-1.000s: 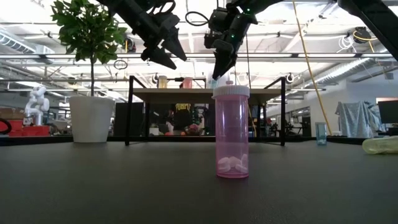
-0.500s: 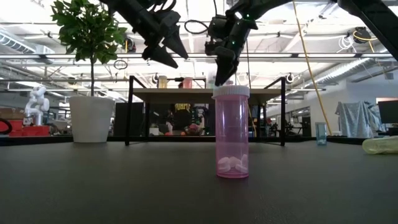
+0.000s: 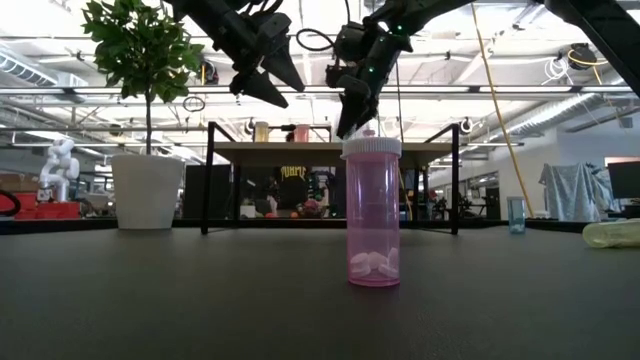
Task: Pick and place medicine bottles onto shelf by color
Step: Put the bottom blue pill bottle on the shelf aligned with the other blue pill bottle
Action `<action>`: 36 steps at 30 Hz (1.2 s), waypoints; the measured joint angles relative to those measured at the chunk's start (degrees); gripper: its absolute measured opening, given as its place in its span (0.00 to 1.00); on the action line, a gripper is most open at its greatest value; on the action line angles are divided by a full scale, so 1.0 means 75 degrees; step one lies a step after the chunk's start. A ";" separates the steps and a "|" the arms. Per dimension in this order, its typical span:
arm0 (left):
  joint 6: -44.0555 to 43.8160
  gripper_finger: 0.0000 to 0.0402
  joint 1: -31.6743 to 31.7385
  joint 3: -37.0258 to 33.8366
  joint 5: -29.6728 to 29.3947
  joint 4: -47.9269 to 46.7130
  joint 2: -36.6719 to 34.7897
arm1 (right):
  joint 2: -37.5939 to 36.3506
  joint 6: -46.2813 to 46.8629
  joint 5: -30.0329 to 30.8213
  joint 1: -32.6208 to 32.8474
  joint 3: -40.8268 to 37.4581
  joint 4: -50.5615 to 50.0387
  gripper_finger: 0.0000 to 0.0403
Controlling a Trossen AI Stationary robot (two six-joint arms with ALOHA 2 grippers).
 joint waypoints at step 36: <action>0.1006 0.78 0.0384 0.0000 -0.0028 -0.0514 0.0000 | -0.2949 0.1042 -0.0057 0.0017 -0.6015 0.5445 0.18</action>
